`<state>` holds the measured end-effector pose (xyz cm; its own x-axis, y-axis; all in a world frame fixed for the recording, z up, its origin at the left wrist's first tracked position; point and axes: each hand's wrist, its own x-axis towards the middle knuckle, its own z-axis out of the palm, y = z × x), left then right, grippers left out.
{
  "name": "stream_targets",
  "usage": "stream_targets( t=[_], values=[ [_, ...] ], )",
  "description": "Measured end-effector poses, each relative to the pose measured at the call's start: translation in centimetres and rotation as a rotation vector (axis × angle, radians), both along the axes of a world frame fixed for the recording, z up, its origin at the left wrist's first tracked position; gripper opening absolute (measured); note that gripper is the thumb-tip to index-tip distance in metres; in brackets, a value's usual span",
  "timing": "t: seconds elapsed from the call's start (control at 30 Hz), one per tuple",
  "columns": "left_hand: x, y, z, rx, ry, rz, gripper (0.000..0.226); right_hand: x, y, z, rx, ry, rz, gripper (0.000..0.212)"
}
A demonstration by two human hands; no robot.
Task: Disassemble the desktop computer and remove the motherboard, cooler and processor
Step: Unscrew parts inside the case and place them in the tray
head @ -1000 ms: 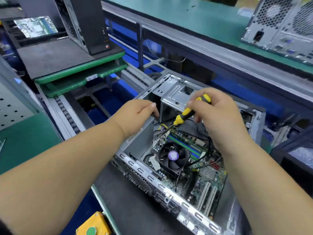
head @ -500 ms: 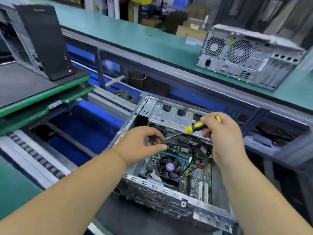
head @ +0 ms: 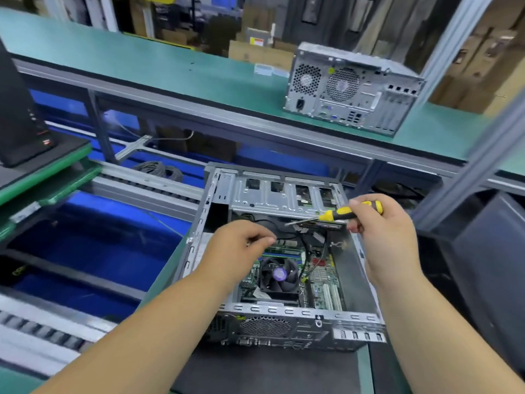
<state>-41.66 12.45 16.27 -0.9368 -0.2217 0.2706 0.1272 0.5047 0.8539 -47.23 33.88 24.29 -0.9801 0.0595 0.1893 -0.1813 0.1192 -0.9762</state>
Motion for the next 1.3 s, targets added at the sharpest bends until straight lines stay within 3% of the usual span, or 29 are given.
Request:
stream_targets(
  t=[0.17,0.33,0.67,1.0,1.17,1.3],
  values=[
    [-0.1,6.8,2.1,-0.188,0.037,-0.307,0.011,1.2,5.0,1.6,-0.010,0.070,-0.143,0.006],
    [-0.9,15.5,3.0,-0.323,0.034,-0.490,0.017,2.3,10.1,2.6,-0.005,0.091,-0.214,0.011],
    [-2.7,26.3,2.5,-0.374,-0.008,-0.484,0.024,2.4,17.4,1.6,0.094,0.023,-0.266,0.006],
    [-3.3,19.2,3.3,-0.371,-0.057,-0.352,0.019,0.6,15.5,0.6,0.102,0.020,-0.115,0.006],
    [-3.1,13.6,2.9,-0.306,-0.145,-0.227,0.013,0.0,11.6,-0.6,0.282,0.061,0.026,0.006],
    [-3.3,10.2,2.0,-0.437,-0.250,-0.203,0.011,-0.2,8.8,-1.8,0.503,0.077,0.138,0.011]
  ],
)
